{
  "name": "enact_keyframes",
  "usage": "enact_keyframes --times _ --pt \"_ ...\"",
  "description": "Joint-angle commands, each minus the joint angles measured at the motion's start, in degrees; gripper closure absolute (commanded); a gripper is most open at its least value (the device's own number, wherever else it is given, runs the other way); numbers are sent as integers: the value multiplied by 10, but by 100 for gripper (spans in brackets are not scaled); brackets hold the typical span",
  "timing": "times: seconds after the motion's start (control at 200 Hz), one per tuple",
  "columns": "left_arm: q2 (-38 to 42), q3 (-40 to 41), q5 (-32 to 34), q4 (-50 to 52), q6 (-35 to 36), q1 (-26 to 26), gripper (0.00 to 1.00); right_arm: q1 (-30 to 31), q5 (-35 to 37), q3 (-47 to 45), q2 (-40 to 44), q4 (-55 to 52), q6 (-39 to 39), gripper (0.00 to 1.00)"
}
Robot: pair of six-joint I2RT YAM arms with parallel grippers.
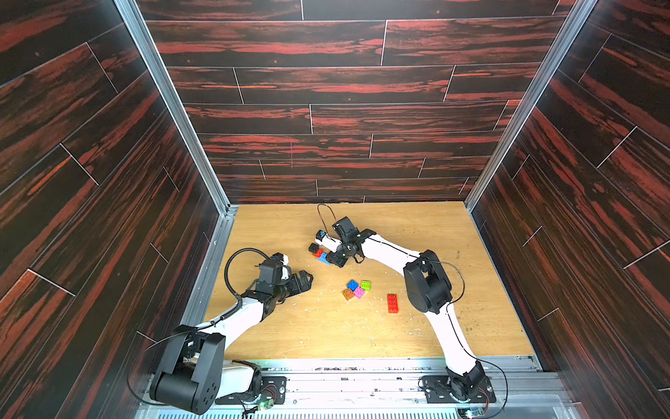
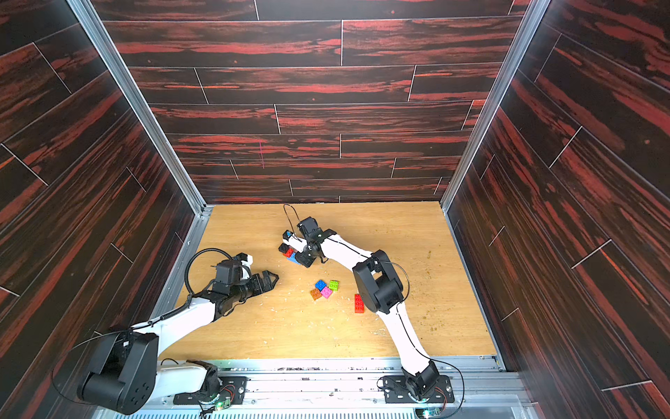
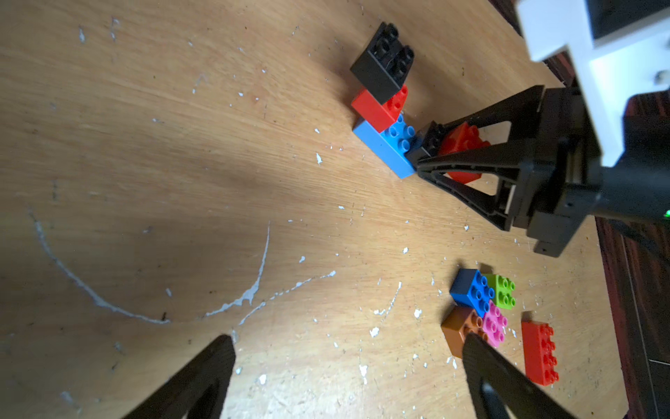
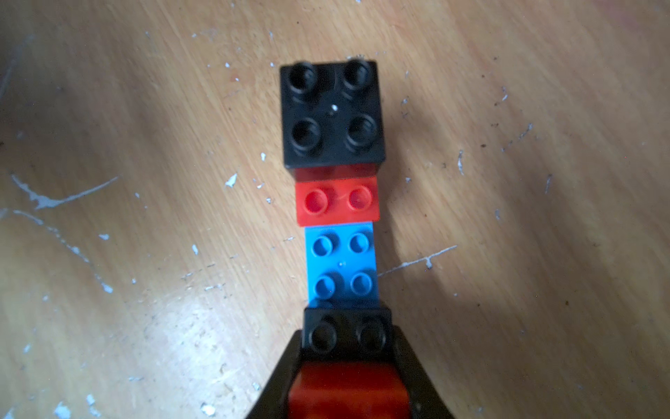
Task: Assemble the letter v with lego
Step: Assemble the lego brick with the lego brick.
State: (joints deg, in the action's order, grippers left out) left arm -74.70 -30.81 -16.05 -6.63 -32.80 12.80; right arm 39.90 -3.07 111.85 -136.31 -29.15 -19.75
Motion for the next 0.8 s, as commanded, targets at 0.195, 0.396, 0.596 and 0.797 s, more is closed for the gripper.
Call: enact_keyframes --times 0.195,0.396,0.596,0.797 --pt "15 -8 11 30 6 -2 0 19 42 23 -60 -111 101 72" --pt "13 -11 16 37 9 -3 0 28 51 42 -72 -150 166 71" --pt "11 -11 20 40 8 -2 0 36 10 55 -77 -165 197 71" --pt "21 -9 22 50 8 -2 0 35 52 41 -76 -163 130 73"
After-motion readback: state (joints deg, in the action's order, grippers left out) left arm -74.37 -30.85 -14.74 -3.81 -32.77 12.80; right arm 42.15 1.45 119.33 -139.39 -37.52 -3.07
